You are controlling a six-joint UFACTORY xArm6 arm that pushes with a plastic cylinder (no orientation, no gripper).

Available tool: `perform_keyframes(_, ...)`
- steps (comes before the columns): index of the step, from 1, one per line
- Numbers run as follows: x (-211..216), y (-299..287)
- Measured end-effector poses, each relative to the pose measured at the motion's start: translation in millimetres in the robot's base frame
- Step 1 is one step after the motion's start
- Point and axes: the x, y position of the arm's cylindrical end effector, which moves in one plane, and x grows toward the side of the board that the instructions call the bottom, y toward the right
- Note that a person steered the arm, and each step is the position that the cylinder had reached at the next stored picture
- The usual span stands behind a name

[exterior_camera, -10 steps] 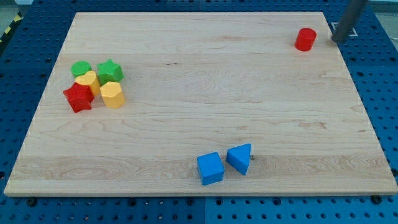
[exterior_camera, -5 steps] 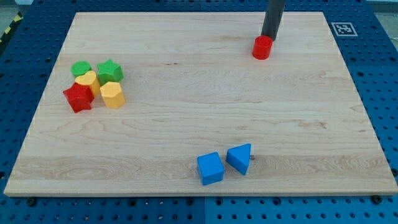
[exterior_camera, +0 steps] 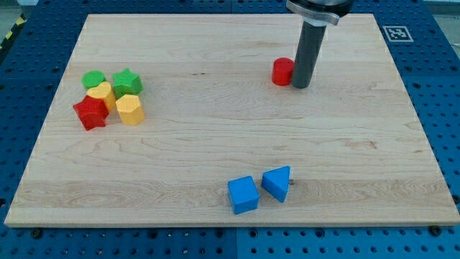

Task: Push the red circle into the blue blocks

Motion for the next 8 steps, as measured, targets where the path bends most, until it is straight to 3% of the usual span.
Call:
perform_keyframes(1,-33,-5)
perform_keyframes(4,-77,-75)
perform_keyframes(5,-64,-88)
perform_keyframes(7,34,-71)
perform_keyframes(8,11,-72)
